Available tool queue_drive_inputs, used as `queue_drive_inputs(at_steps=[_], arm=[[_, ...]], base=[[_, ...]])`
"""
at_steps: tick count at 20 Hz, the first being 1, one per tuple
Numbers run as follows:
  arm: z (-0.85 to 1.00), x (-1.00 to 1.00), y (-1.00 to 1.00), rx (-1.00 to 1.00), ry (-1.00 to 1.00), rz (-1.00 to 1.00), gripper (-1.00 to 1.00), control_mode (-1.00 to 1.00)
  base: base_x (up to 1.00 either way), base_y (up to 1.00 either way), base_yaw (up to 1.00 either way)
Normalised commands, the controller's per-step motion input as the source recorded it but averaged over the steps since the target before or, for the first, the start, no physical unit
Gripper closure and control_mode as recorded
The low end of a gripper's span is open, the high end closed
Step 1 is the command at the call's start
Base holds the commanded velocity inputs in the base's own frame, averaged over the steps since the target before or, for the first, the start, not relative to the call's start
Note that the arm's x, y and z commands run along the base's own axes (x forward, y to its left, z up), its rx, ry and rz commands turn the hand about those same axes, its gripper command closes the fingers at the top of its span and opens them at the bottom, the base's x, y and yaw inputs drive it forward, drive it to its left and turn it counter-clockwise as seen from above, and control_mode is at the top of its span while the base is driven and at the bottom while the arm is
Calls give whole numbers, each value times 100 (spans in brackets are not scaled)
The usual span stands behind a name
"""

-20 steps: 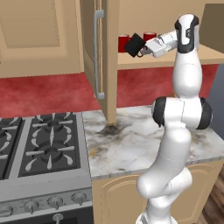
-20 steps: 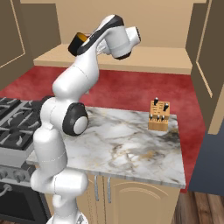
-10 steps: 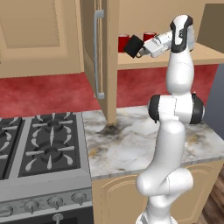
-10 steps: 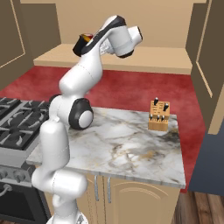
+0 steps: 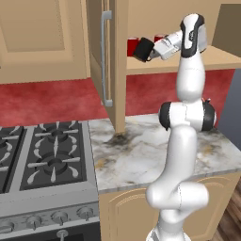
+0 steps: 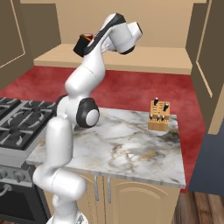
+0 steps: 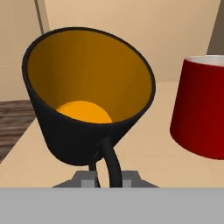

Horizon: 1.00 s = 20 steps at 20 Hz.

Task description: Pick the mug on the counter and place it in the cabinet with the handle facing the right, like the mugs already inside.

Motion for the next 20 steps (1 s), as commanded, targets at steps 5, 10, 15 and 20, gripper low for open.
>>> queue_drive_inputs(at_steps=[5, 10, 15, 20], arm=[[-8, 5, 0, -8, 0, 0, 100, -100], [-5, 0, 0, -4, 0, 0, -100, -100], [-1, 0, -2, 0, 0, 0, -100, -100], [0, 0, -1, 0, 0, 0, -100, -100]], base=[[0, 0, 0], [0, 0, 0], [0, 0, 0], [0, 0, 0]])
